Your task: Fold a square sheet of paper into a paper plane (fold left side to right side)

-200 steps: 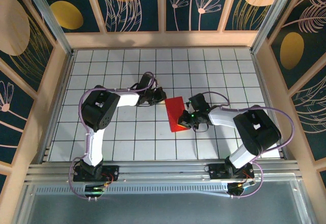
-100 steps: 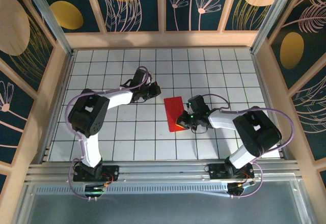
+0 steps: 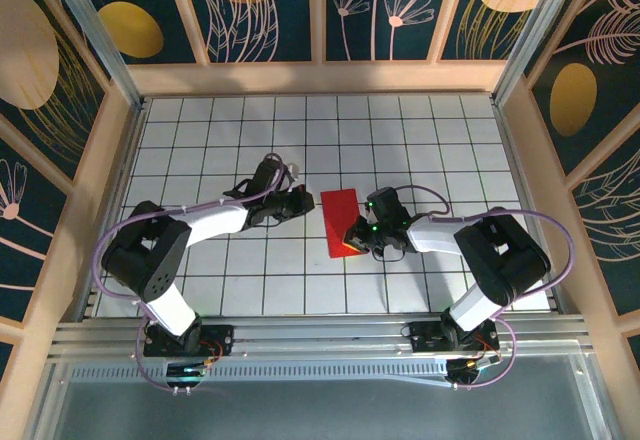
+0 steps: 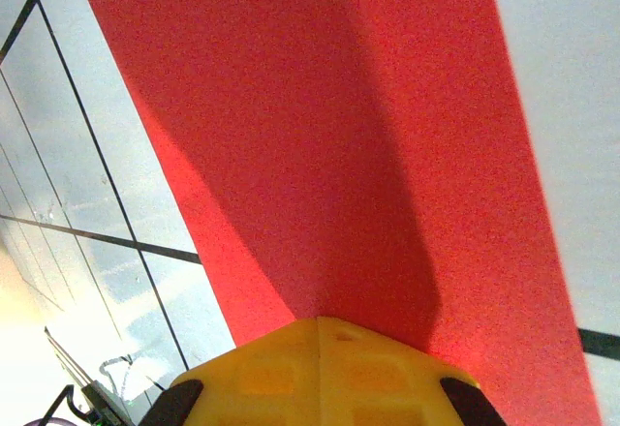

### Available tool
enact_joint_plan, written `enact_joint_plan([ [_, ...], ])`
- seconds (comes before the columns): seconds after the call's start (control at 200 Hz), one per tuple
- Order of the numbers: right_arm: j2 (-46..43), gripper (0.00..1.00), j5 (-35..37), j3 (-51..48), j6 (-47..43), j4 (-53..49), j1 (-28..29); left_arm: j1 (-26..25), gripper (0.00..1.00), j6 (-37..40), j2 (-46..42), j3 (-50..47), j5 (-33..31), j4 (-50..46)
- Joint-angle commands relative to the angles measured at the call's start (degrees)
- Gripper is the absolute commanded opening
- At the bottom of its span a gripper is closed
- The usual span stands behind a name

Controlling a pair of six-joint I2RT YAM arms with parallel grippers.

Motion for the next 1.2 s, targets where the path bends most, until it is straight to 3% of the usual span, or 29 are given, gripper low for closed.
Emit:
enact_joint_plan([
  [0.0,2.2,0.0,4.5,-1.0,0.9,-4.1,0.8,-2.0,0.0,-3.0,1.4,0.3,2.3,4.1],
  [0.35,2.4,0.0,4.2,-0.8,-0.5,-5.1,1.0,-3.8,0.0,-3.1,11.2,5.7,3.0,5.5],
  [0.666,1.3,0.0,3.2,-0.2,-1.0,-4.9,1.0,-3.8,0.0,-3.1,15.6,8.0,-1.2,1.6],
  [1.021,-5.6,0.25,2.1,5.6,-3.3,-9.1,0.2,-3.8,0.0,-0.1,16.1,6.4,-3.1,-2.4],
  [1.196,-11.9,0.39,0.6,4.7,-9.2,-16.9,-6.0,-3.8,0.0,1.2,16.1,4.8,-2.8,-2.6],
])
